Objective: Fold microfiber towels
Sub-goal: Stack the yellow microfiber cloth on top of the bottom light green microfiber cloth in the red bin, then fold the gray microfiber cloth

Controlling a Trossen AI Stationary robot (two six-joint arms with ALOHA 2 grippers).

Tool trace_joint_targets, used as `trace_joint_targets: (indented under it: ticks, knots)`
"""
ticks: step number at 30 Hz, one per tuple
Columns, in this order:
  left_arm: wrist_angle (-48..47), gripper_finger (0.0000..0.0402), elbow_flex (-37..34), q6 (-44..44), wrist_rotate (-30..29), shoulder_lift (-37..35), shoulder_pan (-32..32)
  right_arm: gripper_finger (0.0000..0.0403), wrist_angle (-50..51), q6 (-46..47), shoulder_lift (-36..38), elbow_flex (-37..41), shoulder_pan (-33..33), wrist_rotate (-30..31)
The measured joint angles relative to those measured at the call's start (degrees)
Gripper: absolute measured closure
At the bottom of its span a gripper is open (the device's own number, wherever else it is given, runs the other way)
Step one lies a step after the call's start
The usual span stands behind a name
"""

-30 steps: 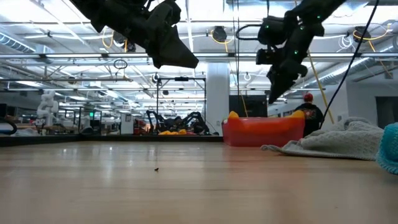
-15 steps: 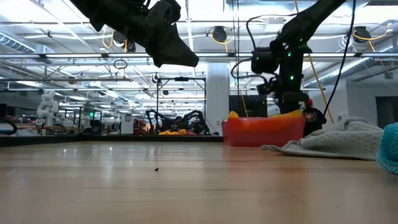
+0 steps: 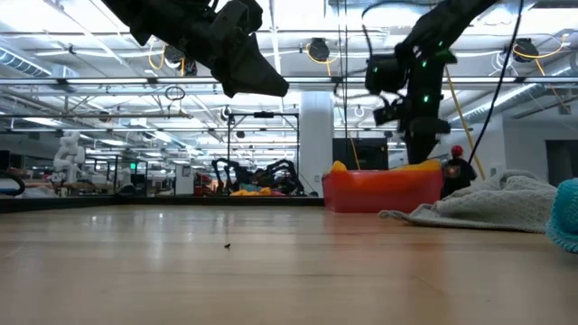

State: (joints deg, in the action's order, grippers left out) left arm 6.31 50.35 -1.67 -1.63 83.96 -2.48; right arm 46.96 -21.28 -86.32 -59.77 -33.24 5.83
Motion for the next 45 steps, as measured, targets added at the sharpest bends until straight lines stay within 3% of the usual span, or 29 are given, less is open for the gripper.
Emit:
trace_joint_targets:
  ticks: [5,11,20,30,39,45]
  knots:
    - [0.0,0.0304,0.0,0.11,0.0,-0.02,0.0,0.0403,1.54,2.9,5.09,-0.04,1.17,-4.74]
    - [0.26,0.0304,0.0,0.11,0.0,0.01,0.0,0.0403,2.93,5.26,5.0,2.25,2.37,-7.24]
    - [1.29,0.0304,-0.02,0.02,0.0,0.01,0.0,0.0403,-7.38,5.64,3.42,10.12,2.61,-7.44]
    - [1.95,0.0304,-0.02,0.17,0.0,0.01,0.45,0.0403,-5.29,7.59,7.49,6.65,5.25,-7.16]
    - [6.86,0.0297,-0.01,1.49,-2.68,1.48,2.94,0.0403,-3.57,22.34,19.82,6.07,16.87,-6.12]
    - [15.92,0.0232,0.13,-0.72,-3.88,8.98,6.84,0.0403,-7.53,28.25,25.53,11.35,30.75,2.11]
